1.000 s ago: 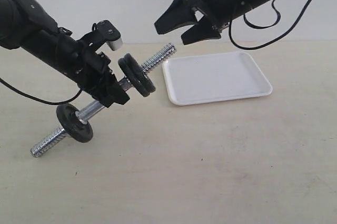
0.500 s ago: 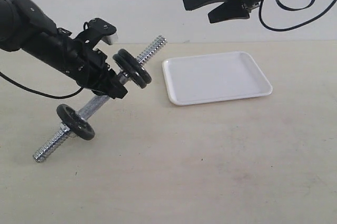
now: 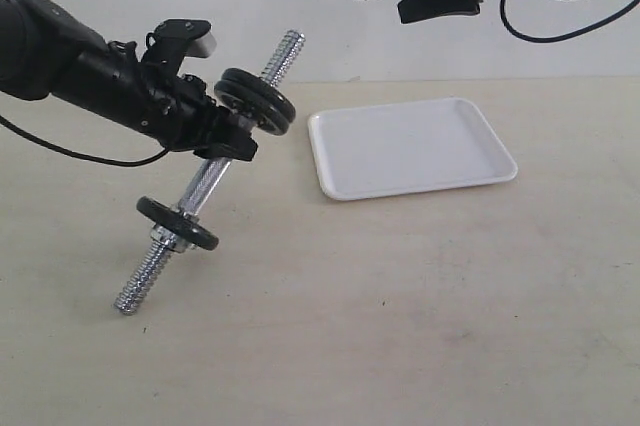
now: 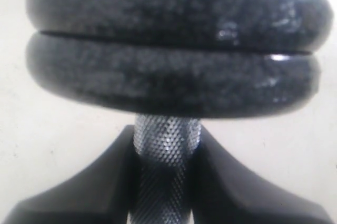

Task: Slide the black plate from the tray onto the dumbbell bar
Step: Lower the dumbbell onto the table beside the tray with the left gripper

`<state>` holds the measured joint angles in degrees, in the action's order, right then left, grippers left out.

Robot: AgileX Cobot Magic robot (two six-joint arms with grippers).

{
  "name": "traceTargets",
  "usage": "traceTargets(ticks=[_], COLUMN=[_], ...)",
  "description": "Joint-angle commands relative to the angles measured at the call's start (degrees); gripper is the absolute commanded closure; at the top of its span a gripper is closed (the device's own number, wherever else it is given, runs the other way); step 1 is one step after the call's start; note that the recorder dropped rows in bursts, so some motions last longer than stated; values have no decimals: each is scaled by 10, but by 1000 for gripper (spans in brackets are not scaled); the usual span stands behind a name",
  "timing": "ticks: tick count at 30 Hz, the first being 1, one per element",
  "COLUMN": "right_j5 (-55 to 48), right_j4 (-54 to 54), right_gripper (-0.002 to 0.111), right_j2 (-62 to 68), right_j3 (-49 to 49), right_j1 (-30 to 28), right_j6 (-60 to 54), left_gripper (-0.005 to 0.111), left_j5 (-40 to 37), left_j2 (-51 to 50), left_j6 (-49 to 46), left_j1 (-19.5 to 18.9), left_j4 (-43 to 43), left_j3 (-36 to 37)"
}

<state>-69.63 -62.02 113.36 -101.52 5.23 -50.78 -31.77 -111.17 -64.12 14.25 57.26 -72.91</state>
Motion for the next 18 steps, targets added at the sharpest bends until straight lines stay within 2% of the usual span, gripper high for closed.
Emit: traceTargets(ticks=[1, 11, 18], right_j5=[-3, -3, -3], right_j4=[-1, -1, -1], right_gripper=[3, 3, 3], right_j2=[-9, -9, -9], right_j3=[-4, -4, -4], right_j1=[-2, -2, -2], right_j6=[-7, -11, -22], left_gripper=[102, 102, 102], left_j5=[42, 43, 32], left_j2=[38, -24, -67], left_j6=[5, 2, -61], left_j1=[0, 1, 2], left_j4=[121, 224, 343], left_j3=[-24, -24, -24])
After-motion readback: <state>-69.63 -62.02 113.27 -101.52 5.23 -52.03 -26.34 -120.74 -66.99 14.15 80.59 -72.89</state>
